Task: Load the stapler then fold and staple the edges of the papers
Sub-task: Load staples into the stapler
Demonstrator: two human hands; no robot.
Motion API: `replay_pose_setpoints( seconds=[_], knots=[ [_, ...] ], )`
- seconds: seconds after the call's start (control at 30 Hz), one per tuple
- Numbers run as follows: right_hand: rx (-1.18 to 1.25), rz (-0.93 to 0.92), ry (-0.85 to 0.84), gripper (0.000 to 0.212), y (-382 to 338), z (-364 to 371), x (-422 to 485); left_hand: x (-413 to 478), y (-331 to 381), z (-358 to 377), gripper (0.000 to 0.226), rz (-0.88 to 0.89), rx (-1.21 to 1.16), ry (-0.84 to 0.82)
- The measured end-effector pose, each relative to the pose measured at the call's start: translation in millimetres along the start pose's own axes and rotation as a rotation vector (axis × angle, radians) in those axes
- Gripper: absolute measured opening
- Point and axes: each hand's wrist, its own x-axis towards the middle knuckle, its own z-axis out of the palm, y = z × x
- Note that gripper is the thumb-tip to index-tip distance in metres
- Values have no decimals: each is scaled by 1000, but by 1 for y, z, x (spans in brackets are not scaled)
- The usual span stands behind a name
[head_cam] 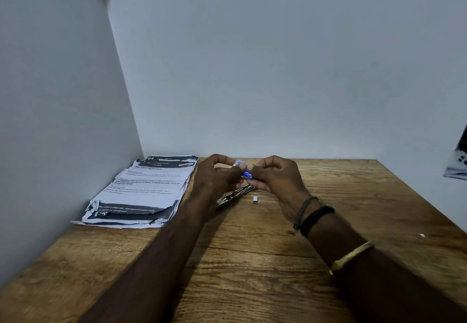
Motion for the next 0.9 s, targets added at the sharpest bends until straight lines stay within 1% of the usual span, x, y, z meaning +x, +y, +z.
replay_pose_setpoints(
  seconds=[0.07,0.2,0.37,0.5,0.67,0.8,0.9],
  knots=[
    [5,7,-10,20,1,0,0,2,-1,-1,23,4,-7,25],
    [23,23,-31,23,0,-1,1,8,-3,-4,20,-14,-42,44],
    [4,38,-89,7,1,-3,1,14,-4,-10,15,-55,-114,75],
    [15,37,-117,9,0,-2,0,16,-3,-14,16,-53,-123,97],
    [52,43,-92,8,-2,-3,0,17,-3,-16,11,-58,-116,58],
    [24,27,-81,20,-2,-3,-1,17,-4,-17,14,-70,-115,47],
    [-6,20,-89,15,-1,-4,-1,16,-4,-17,15,-80,-98,39]
  ],
)
